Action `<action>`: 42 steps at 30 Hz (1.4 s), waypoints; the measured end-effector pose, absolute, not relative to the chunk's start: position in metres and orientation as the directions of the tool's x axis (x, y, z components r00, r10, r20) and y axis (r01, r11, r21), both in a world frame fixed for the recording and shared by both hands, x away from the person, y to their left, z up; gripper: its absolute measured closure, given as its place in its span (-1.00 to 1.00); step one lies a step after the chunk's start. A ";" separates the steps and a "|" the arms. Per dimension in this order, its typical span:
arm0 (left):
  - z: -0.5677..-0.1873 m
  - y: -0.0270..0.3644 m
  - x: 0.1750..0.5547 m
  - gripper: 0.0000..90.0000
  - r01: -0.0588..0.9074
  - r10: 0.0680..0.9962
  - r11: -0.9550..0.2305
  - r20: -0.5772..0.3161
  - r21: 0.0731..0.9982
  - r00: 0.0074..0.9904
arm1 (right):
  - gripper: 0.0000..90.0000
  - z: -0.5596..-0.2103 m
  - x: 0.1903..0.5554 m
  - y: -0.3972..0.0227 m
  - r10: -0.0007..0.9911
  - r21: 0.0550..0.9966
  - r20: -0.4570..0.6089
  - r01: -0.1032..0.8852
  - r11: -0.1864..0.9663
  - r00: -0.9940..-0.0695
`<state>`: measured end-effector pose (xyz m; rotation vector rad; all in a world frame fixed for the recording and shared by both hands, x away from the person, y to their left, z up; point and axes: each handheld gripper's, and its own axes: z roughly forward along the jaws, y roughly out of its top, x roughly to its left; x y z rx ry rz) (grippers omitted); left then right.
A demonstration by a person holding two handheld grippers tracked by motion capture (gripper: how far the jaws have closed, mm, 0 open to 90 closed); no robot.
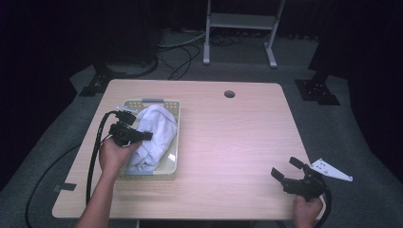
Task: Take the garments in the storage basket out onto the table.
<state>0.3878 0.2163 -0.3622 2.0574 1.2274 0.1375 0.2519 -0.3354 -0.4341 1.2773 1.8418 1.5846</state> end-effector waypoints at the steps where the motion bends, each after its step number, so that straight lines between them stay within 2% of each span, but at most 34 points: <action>1: -0.362 0.217 0.388 0.74 0.726 0.802 -0.273 -0.268 0.631 0.535 | -0.97 -0.434 0.252 -0.336 0.823 0.924 0.259 0.377 -0.058 -0.506; 15: -0.362 0.232 0.381 0.75 0.728 0.774 -0.196 -0.352 0.656 0.526 | -0.97 -0.434 0.252 -0.336 0.825 0.925 0.260 0.376 -0.062 -0.502; 26: -0.352 0.252 0.373 0.75 0.708 0.729 -0.061 -0.453 0.704 0.513 | -0.97 -0.434 0.252 -0.336 0.826 0.925 0.260 0.376 -0.063 -0.501; 32: -0.350 0.255 0.367 0.75 0.703 0.722 -0.046 -0.462 0.710 0.515 | -0.97 -0.434 0.252 -0.336 0.826 0.924 0.260 0.376 -0.063 -0.500; 42: -0.357 0.263 0.351 0.75 0.670 0.689 0.067 -0.520 0.740 0.505 | -0.97 -0.434 0.252 -0.336 0.825 0.924 0.263 0.377 -0.066 -0.500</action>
